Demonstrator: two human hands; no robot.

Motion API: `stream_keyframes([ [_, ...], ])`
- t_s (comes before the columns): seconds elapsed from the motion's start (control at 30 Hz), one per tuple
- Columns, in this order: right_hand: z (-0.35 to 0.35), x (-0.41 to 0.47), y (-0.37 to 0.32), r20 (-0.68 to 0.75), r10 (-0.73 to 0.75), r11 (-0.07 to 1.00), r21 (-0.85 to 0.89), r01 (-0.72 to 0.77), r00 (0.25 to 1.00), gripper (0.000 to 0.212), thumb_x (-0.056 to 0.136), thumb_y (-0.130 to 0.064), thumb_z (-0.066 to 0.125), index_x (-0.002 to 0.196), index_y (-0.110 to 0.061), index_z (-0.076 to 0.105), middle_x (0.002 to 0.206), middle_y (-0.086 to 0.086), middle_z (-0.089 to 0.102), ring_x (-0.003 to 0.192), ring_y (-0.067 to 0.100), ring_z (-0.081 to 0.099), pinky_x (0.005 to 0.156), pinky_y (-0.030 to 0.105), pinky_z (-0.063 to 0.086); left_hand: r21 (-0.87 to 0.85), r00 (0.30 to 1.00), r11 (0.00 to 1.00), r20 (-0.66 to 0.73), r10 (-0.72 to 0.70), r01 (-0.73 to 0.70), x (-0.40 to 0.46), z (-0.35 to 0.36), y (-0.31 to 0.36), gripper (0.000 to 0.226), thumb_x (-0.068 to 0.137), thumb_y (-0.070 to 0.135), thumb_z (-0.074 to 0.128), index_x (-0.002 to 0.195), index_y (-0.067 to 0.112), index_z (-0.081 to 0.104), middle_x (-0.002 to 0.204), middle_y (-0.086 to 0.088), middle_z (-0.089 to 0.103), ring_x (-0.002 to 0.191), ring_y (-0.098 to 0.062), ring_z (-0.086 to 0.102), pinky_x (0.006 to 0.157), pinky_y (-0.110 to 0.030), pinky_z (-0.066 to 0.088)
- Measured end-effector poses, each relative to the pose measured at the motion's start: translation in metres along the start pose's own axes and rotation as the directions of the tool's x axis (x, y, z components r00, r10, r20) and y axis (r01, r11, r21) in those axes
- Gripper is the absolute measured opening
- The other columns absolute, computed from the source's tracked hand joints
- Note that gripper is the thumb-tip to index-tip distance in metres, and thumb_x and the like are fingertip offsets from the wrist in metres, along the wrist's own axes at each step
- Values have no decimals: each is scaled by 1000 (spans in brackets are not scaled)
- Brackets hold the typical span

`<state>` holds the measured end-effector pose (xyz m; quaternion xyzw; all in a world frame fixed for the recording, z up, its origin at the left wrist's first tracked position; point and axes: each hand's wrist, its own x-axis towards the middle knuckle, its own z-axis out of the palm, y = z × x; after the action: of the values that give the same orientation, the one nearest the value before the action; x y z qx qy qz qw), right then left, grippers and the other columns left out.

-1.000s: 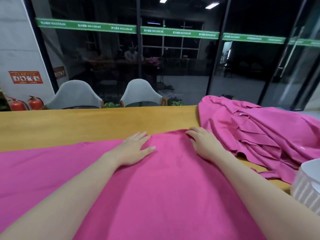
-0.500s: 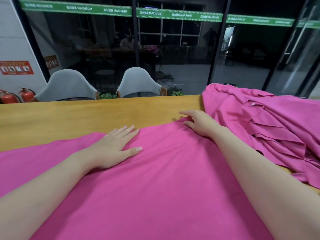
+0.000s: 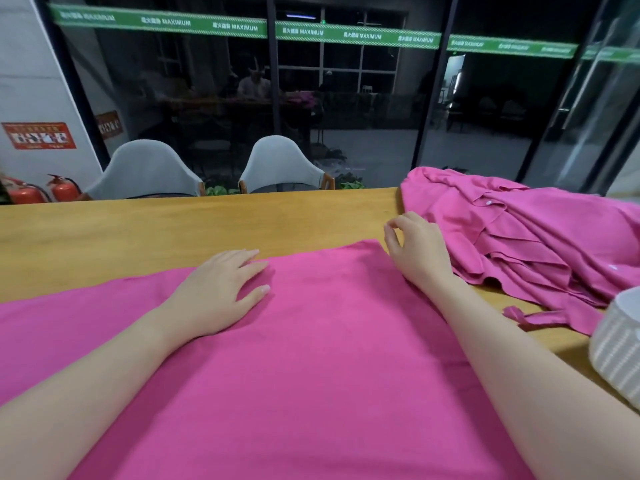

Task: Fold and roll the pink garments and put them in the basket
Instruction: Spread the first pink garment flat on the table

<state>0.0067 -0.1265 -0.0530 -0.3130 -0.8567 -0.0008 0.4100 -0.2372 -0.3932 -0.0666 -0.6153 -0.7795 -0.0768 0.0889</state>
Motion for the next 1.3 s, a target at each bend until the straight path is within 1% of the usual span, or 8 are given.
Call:
stream_keyframes([
  [0.1,-20,-16,-35,11,-194,981,-27,194,981,14,94,-12,58,95,-10,73,94,4,69,88,29,64,79,42,46,-92,990,994,135,-43,56,-10,1,20,84,93,78,21,160,27,30,167,5,24,153,-12,21,126,-32,16],
  [0.17,-21,-33,-56,267,-186,982,91,167,946,28,100,-13,50,118,-11,71,120,7,70,112,28,63,96,40,47,-123,970,988,233,-67,98,-13,5,26,87,92,79,24,163,29,14,170,8,7,156,-10,4,128,-35,6],
  [0.3,-11,-57,-52,690,-9,999,-29,40,724,58,109,-44,33,160,-17,30,168,4,23,155,16,17,125,29,8,-128,960,986,272,-68,106,-17,4,24,103,80,92,17,163,32,6,170,10,-2,156,-8,-5,128,-35,0],
  [0.5,-9,-45,-39,706,105,984,-174,28,700,85,97,-74,28,163,-22,16,171,0,9,157,16,6,127,38,3,-99,956,992,291,-46,77,-13,5,25,111,72,102,16,162,38,3,170,10,-5,156,-8,-8,128,-38,-1],
  [0.83,-25,-51,-68,662,66,865,-411,289,747,65,105,-55,11,161,-24,21,169,9,15,157,27,9,126,52,4,-92,909,945,319,-269,313,-67,-21,50,83,96,77,12,163,30,-1,171,-2,-10,157,-24,-9,127,-45,-6],
  [1.03,-48,-87,-142,677,-66,972,-122,201,733,70,103,-63,15,161,-25,24,169,10,16,157,26,13,127,48,10,2,840,879,291,-457,478,-182,-59,9,75,101,67,15,163,28,-2,171,-6,-9,157,-28,-6,127,-45,-3],
  [1.17,-65,-126,-178,698,-205,972,61,228,686,107,79,-89,-3,161,-28,26,170,9,13,157,25,10,127,46,10,55,708,750,289,-644,659,-265,-74,-15,86,96,75,20,164,26,1,171,-9,-4,157,-30,0,127,-45,3],
  [1.3,-75,-162,-178,743,-160,979,33,203,650,83,93,-76,16,162,-30,19,170,9,9,157,25,7,128,43,7,45,657,699,299,-692,714,-320,-83,-5,104,79,92,19,163,33,4,171,-8,-1,157,-30,1,127,-47,4],
])
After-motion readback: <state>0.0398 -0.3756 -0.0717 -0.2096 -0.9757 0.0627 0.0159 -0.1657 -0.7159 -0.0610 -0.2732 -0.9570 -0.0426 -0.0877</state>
